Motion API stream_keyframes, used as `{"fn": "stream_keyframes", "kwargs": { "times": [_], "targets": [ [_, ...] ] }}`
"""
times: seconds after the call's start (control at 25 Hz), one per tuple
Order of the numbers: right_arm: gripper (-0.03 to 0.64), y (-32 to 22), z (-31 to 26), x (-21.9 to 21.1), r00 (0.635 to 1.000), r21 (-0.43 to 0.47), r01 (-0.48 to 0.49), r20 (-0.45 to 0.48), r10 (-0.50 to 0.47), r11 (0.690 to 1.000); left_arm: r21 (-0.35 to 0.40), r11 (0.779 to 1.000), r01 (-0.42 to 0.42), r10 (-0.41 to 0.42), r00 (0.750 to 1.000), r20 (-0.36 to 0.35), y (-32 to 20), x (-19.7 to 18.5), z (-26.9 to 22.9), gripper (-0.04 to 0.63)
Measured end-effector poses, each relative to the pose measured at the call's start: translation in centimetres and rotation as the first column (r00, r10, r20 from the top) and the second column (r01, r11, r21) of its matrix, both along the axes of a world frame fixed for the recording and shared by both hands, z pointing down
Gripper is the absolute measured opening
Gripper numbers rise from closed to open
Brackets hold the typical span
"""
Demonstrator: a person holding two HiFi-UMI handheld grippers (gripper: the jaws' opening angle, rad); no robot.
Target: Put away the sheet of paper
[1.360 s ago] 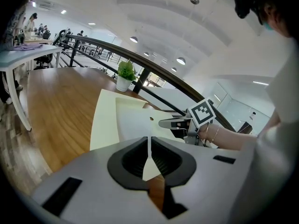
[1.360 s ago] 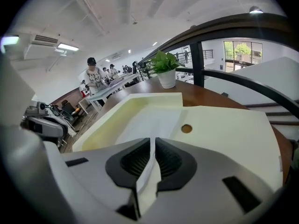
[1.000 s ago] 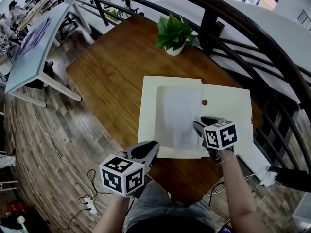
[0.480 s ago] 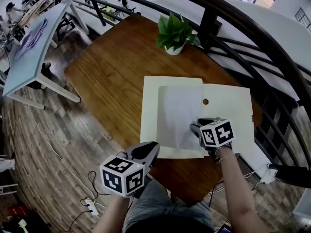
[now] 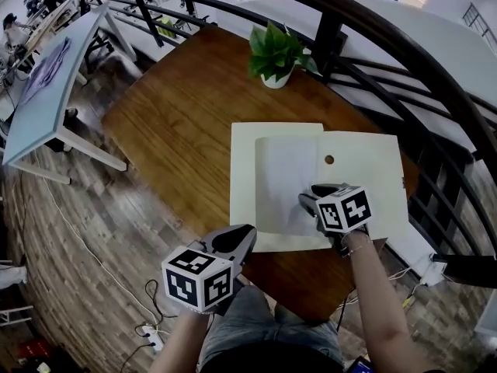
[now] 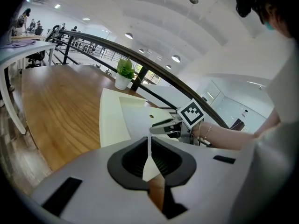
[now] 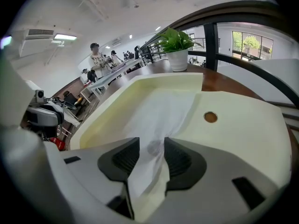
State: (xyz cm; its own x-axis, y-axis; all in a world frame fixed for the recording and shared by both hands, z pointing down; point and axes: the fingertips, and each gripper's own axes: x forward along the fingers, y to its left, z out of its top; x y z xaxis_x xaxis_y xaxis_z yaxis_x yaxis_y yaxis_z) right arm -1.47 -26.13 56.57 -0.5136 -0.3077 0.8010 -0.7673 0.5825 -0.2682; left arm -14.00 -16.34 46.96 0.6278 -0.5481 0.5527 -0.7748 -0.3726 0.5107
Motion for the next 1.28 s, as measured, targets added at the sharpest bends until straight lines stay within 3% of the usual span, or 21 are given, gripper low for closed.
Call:
{"fn": "stream_keyframes", "kwargs": {
  "times": [0.44,0.72,1.0,1.28],
  "targets": [
    [0.175,1.9,-5.4,0.1,0.993,0.109,-0.099,0.072,0.092,0.989,0.055,0.995,-0.08,0.08,0.997,-0.007,-0.9,-0.7,-1.7,0.034],
    [0.126,3.4,-10.1,-2.1,0.979,0.174,-0.06,0.203,0.024,0.983,0.088,0.992,-0.088,0.09,0.996,-0.015,-2.1,0.2,-2.8,0.034],
    [0.072,4.3,-15.1,-2.1,0.956,0.278,-0.09,0.293,0.005,0.956,0.129,0.989,-0.076,0.079,0.997,-0.017,-2.0,1.8,-4.5,0.034],
    [0.038,6.9,-19.5,-1.1,0.888,0.356,-0.18,0.461,-0.004,0.917,0.179,0.981,-0.079,0.083,0.996,-0.015,0.0,3.1,-6.1,0.034]
  ]
}}
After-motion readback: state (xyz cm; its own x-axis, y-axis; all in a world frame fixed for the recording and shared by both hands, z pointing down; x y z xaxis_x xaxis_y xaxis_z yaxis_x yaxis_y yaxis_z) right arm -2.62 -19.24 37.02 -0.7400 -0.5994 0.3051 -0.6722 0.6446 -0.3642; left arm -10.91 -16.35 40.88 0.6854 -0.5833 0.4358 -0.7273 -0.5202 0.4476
